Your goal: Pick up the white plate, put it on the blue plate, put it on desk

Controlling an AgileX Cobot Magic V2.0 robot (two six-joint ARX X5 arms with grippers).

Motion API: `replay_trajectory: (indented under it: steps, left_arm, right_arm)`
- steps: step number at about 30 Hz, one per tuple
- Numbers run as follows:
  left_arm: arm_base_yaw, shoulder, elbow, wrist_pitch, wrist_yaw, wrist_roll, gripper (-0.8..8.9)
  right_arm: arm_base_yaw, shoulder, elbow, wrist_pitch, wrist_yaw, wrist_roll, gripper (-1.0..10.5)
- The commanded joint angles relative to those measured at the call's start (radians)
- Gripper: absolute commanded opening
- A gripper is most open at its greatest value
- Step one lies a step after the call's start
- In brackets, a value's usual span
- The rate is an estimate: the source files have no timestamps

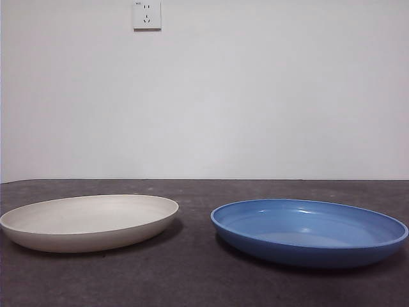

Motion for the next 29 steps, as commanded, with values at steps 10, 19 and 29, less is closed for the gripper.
replay_trajectory:
  steps: [10,19,29]
  left_arm:
    - [-0.037,0.209,0.307,-0.191,0.203,0.016,0.16]
    - [-0.071,0.384,0.386,-0.319,0.437,0.05,0.16]
    - [-0.097,0.457,0.386,-0.375,0.451,0.054,0.32]
  right_arm:
    - [0.039,0.184,0.227,-0.153,-0.197,-0.023,0.1]
    - [0.069,0.318,0.345,-0.38,-0.319,-0.186,0.1]
    - [0.086,0.335,0.352,-0.472,-0.316,-0.279,0.1]
